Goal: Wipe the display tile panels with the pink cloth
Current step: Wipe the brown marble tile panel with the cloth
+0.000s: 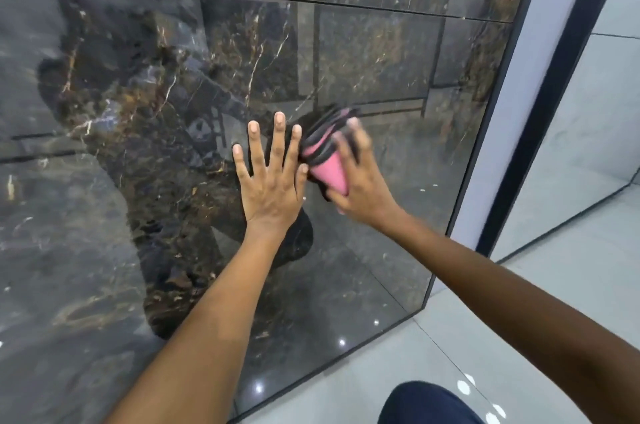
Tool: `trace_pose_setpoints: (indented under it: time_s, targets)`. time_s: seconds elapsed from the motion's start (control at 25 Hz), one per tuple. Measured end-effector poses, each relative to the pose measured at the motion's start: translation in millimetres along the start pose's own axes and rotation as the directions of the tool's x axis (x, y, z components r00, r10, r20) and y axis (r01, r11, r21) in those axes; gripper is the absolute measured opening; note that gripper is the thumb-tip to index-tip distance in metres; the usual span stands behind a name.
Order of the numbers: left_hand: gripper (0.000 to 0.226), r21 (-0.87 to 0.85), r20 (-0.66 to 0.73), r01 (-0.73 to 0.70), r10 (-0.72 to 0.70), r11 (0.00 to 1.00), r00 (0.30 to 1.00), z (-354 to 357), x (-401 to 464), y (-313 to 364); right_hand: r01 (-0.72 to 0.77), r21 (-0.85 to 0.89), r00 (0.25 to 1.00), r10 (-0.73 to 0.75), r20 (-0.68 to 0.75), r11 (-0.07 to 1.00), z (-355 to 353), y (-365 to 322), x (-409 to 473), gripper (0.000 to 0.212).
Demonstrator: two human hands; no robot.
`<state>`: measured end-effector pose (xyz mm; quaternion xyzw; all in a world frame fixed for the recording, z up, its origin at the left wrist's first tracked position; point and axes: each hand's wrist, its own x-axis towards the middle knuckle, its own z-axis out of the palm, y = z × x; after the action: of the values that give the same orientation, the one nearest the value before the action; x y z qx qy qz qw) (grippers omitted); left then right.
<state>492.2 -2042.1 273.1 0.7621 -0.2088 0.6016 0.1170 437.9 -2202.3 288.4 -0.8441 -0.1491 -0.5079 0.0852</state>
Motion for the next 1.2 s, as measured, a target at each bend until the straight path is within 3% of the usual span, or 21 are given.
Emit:
trace_pose_setpoints:
  time_s: [0.08, 0.12, 0.16, 0.24, 0.28, 0.32, 0.4, 0.48, 0.52, 0.64, 0.68, 0.76, 0.84, 0.88, 0.92, 0.96, 1.0, 1.04, 1.12, 1.16, 1.2]
  targets:
    - [0.056, -0.001, 0.010, -0.022, 0.022, 1.000, 1.000, -2.2, 0.5, -4.7, 0.227, -0.148, 0.974, -0.222, 0.050, 0.963, -11.4, 22.2, 3.3, 0.077]
    - [0.054, 0.006, -0.006, 0.002, -0.002, 1.000, 1.000, -3.7, -2.5, -4.6, 0.138, -0.177, 0.989, -0.145, -0.026, 0.975, -20.2, 40.9, 11.8, 0.078]
    - [0.051, -0.008, -0.036, 0.059, -0.059, 0.998, 0.998, -6.6, -4.2, -1.7, -0.083, -0.131, 0.989, 0.065, -0.136, 0.988, -31.7, 60.4, 24.1, 0.077]
    - [0.040, -0.134, -0.107, 0.200, -0.215, 0.971, 0.971, -16.5, 9.1, 19.0, -0.589, 0.132, 0.736, 0.596, -0.320, 0.798, -55.4, 90.0, 45.3, 0.074]
    - [0.037, -0.212, -0.146, 0.208, -0.241, 0.955, 0.959, -21.8, 26.0, 32.9, -0.681, 0.246, 0.622, 0.722, -0.303, 0.690, -56.5, 90.4, 50.6, 0.075]
    - [0.038, -0.266, -0.180, 0.167, -0.219, 0.949, 0.959, -25.1, 48.2, 44.7, -0.648, 0.283, 0.656, 0.707, -0.264, 0.707, -51.7, 84.4, 51.1, 0.077]
    - [0.045, -0.259, -0.185, 0.085, -0.136, 0.962, 0.973, -23.5, 96.1, 61.4, -0.113, 0.119, 0.971, 0.135, -0.199, 0.986, -29.4, 82.8, 25.9, 0.082]
    - [0.052, -0.085, -0.113, 0.109, -0.118, 0.990, 0.987, -9.7, 119.9, 70.9, 0.414, -0.092, 0.910, -0.416, 0.002, 0.906, -31.6, 107.7, -0.3, 0.080]
    - [0.054, 0.008, -0.081, 0.133, -0.131, 0.991, 0.988, 0.4, 120.2, 72.3, 0.444, -0.147, 0.894, -0.448, 0.008, 0.884, -39.9, 136.1, -4.3, 0.081]
    - [0.058, 0.125, -0.055, 0.157, -0.152, 0.980, 0.987, 15.7, 113.6, 70.0, -0.117, 0.052, 0.950, 0.127, -0.287, 0.992, -71.3, 204.4, 29.5, 0.080]
    - [0.058, 0.129, -0.048, 0.157, -0.152, 0.979, 0.987, 14.7, 113.8, 69.6, -0.339, 0.216, 0.839, 0.398, -0.370, 0.916, -84.1, 213.9, 55.1, 0.077]
    - [0.057, 0.122, -0.052, 0.159, -0.153, 0.980, 0.987, 13.2, 116.9, 72.7, -0.454, 0.468, 0.641, 0.643, -0.419, 0.758, -104.0, 203.1, 102.6, 0.072]
    - [0.055, 0.120, -0.061, 0.163, -0.156, 0.979, 0.986, 13.0, 117.4, 73.9, -0.228, 0.389, 0.819, 0.392, -0.420, 0.893, -97.0, 166.0, 115.5, 0.073]
    - [0.055, 0.116, -0.065, 0.166, -0.159, 0.979, 0.985, 13.4, 117.1, 73.8, 0.068, 0.197, 0.925, 0.012, -0.379, 0.978, -82.5, 148.5, 100.3, 0.074]
    - [0.055, 0.114, -0.073, 0.166, -0.159, 0.979, 0.985, 13.8, 117.0, 73.6, 0.409, -0.009, 0.890, -0.401, -0.217, 0.913, -68.2, 136.3, 76.3, 0.073]
    - [0.055, 0.119, -0.079, 0.166, -0.157, 0.979, 0.984, 13.9, 117.4, 73.6, 0.654, -0.122, 0.751, -0.660, -0.014, 0.747, -62.7, 136.7, 56.8, 0.071]
    - [0.055, 0.122, -0.078, 0.167, -0.158, 0.978, 0.984, 13.9, 117.9, 73.8, 0.754, -0.149, 0.655, -0.747, 0.113, 0.639, -63.7, 152.2, 45.7, 0.067]
    - [0.055, 0.124, -0.074, 0.166, -0.158, 0.978, 0.985, 14.3, 117.8, 74.8, 0.743, -0.148, 0.666, -0.742, 0.076, 0.652, -67.4, 176.3, 46.4, 0.062]
    - [0.056, 0.132, -0.078, 0.168, -0.159, 0.977, 0.984, 15.6, 116.3, 78.3, 0.376, -0.065, 0.897, -0.381, -0.223, 0.924, -92.6, 226.2, 64.6, 0.053]
    - [0.056, 0.138, -0.083, 0.170, -0.159, 0.976, 0.984, 15.3, 115.7, 78.9, 0.056, 0.072, 0.928, -0.026, -0.372, 0.996, -109.4, 248.2, 76.7, 0.056]
    - [0.056, 0.143, -0.086, 0.171, -0.160, 0.975, 0.983, 15.0, 116.0, 78.1, -0.236, 0.262, 0.821, 0.336, -0.462, 0.936, -125.9, 258.7, 87.1, 0.061]
